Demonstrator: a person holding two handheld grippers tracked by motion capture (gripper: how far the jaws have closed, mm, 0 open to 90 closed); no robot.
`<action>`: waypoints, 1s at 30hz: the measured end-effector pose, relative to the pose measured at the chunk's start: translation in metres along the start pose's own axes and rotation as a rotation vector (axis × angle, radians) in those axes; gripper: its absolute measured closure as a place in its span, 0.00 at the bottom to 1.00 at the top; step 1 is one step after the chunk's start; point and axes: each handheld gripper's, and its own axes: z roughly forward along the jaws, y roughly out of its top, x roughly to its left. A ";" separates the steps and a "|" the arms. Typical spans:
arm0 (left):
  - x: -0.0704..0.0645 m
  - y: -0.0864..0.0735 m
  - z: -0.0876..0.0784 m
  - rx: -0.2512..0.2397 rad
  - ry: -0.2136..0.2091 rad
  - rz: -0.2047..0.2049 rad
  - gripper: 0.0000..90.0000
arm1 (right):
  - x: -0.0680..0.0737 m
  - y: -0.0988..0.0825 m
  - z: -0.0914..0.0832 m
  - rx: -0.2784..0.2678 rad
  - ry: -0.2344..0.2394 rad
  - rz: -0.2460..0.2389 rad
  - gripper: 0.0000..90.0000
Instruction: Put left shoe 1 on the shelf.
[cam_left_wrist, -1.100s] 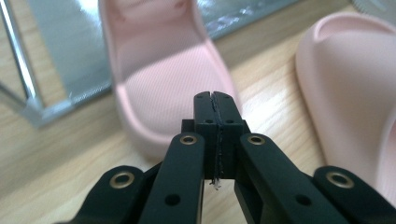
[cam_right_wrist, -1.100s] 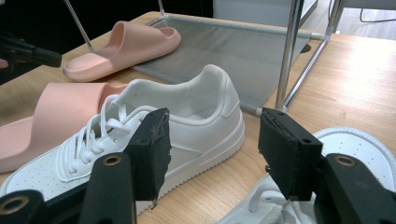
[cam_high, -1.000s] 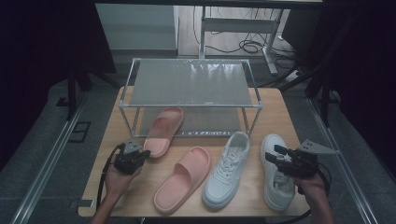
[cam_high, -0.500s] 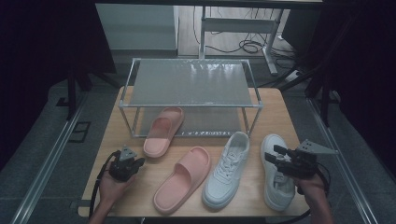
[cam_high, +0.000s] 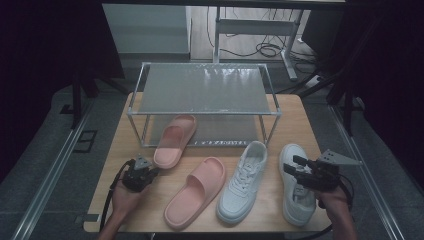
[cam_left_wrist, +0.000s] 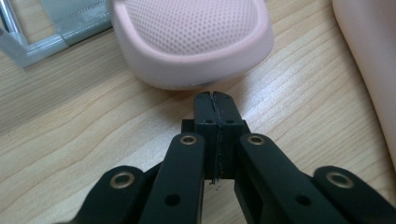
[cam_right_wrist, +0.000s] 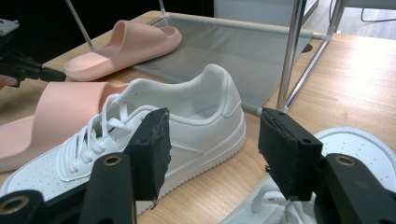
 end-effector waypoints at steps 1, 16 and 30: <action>-0.001 0.001 -0.001 -0.002 0.000 0.003 1.00 | 0.000 0.000 0.000 -0.002 0.000 0.000 0.49; -0.006 0.008 -0.003 0.005 -0.019 0.027 1.00 | -0.001 0.000 0.000 -0.003 -0.002 0.001 0.49; -0.008 0.031 0.016 0.041 -0.028 0.060 1.00 | 0.000 0.000 0.000 -0.001 0.001 -0.001 0.49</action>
